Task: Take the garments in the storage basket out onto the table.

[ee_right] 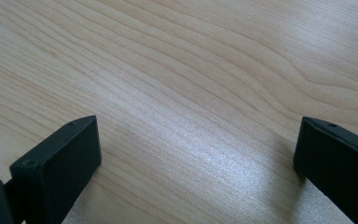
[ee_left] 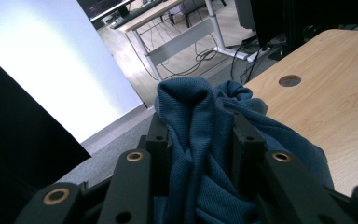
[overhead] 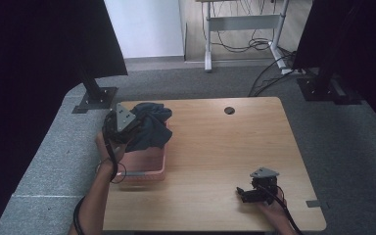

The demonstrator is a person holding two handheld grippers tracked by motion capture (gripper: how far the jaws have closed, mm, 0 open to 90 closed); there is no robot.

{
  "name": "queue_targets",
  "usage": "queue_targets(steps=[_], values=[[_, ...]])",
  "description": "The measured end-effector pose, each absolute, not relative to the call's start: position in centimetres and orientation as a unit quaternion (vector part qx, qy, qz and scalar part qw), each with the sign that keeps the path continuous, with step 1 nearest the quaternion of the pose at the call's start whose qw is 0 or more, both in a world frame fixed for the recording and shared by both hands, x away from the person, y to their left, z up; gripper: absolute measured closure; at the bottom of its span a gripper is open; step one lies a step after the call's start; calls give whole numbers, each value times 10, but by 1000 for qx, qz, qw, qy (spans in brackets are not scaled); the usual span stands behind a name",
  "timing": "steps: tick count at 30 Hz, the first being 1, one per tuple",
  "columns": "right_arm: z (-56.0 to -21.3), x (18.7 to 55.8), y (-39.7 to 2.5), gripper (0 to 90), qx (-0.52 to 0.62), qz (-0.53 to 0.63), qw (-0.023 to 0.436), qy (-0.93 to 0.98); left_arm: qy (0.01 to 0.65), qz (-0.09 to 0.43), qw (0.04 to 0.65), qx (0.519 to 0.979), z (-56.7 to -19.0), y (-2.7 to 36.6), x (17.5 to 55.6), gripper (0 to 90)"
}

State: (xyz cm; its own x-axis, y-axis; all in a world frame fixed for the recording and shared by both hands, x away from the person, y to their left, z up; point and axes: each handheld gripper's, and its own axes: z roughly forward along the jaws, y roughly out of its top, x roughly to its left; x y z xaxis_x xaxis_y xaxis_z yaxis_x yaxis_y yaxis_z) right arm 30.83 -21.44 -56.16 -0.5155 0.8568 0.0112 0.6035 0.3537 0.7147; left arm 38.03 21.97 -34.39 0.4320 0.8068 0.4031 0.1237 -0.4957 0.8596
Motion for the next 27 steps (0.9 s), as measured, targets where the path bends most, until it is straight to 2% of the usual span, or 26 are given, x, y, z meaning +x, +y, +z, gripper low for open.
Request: queue_targets(steps=[27], values=[[-562, 308, -215, 4, 455, 340, 186, 802, 290, 437, 402, 751, -330, 197, 380, 662]])
